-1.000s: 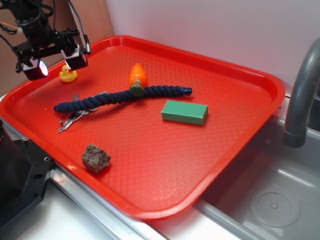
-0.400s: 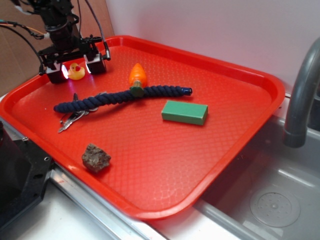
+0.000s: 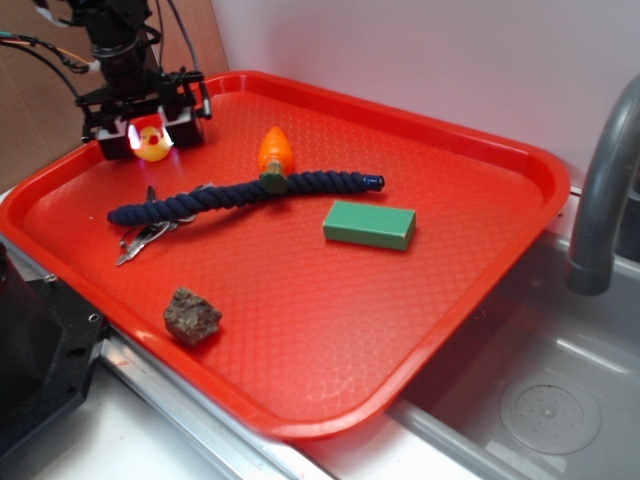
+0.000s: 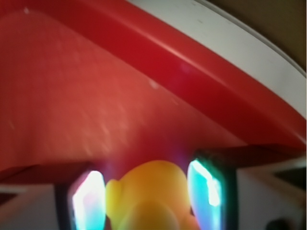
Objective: Grab the yellow duck.
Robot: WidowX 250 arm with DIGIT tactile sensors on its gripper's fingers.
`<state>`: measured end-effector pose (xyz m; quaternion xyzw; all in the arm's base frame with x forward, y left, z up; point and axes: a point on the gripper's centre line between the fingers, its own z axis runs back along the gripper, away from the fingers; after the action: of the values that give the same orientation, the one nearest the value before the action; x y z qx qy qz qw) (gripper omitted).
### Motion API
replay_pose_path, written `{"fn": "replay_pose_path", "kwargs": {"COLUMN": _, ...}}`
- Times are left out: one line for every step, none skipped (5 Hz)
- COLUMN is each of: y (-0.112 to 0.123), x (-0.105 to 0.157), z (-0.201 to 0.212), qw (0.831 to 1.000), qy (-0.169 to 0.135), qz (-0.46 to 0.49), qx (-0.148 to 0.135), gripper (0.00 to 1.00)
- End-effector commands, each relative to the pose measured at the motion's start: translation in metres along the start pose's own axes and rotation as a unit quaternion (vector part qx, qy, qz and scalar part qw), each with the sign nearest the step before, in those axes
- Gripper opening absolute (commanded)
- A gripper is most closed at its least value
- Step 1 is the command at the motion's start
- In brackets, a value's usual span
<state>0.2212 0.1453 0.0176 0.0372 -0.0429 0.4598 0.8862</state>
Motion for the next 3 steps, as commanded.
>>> {"fn": "replay_pose_path", "kwargs": {"y": -0.019, "x": -0.036, "z": 0.102, "qw": 0.981, "qy": -0.018, "qz": -0.182, "qx": -0.061, "gripper": 0.00}}
{"fn": "replay_pose_path", "kwargs": {"y": -0.035, "x": -0.074, "z": 0.156, "qw": 0.952, "qy": -0.035, "qz": -0.292, "qx": -0.078, "gripper": 0.00}}
{"fn": "replay_pose_path", "kwargs": {"y": -0.051, "x": -0.094, "z": 0.201, "qw": 0.927, "qy": 0.020, "qz": -0.358, "qx": -0.108, "gripper": 0.00}}
